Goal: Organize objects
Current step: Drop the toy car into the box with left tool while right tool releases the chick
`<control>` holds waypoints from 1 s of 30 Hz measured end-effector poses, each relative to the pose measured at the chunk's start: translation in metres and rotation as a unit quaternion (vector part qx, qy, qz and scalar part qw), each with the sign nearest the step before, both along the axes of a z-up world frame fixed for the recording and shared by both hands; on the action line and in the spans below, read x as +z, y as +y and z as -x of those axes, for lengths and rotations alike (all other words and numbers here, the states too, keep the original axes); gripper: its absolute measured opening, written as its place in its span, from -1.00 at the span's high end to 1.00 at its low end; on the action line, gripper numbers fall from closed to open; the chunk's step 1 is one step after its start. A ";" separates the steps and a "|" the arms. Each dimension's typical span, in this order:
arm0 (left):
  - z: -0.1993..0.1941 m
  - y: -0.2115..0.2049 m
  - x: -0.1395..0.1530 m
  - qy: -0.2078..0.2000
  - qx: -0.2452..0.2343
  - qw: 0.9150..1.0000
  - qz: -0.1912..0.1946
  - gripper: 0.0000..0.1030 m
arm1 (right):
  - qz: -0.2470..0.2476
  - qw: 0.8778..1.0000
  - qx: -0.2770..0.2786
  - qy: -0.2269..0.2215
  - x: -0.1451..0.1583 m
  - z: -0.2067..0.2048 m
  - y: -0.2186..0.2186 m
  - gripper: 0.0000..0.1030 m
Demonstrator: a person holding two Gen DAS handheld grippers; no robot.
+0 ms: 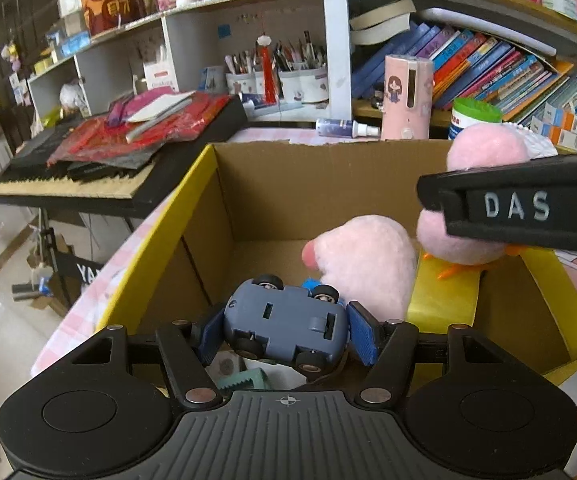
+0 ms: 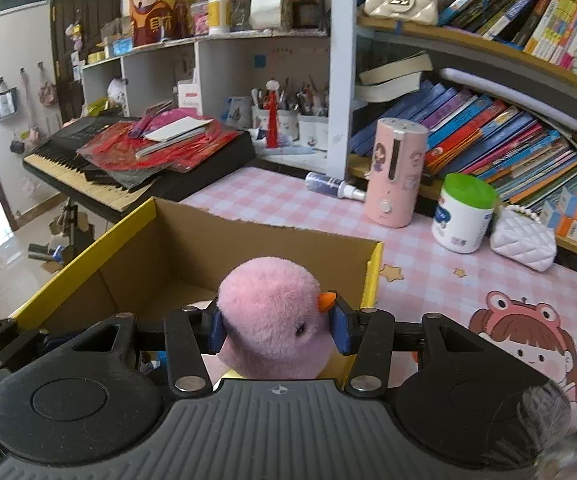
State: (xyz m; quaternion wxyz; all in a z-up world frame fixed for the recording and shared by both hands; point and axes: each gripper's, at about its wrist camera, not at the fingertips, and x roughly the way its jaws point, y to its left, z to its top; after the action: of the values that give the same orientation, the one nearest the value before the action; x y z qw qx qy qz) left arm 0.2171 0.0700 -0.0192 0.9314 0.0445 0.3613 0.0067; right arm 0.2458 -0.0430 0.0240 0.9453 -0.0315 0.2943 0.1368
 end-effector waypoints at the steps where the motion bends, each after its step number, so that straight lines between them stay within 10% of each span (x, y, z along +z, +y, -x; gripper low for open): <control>1: -0.001 0.000 0.000 0.002 0.000 1.000 -0.001 -0.24 | 0.000 1.000 0.004 -0.001 0.000 -0.001 0.001 0.09; 30: 0.057 0.034 0.037 -0.089 0.064 0.994 -0.026 -0.63 | 0.008 0.986 0.140 0.088 -0.015 -0.054 0.084 0.10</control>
State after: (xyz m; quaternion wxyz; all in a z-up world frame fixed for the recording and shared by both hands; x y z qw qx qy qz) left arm 0.1606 0.1043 0.0183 0.9560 0.0445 0.2789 0.0793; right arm 0.2999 0.0408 0.0092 0.8870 -0.0678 0.3700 0.2678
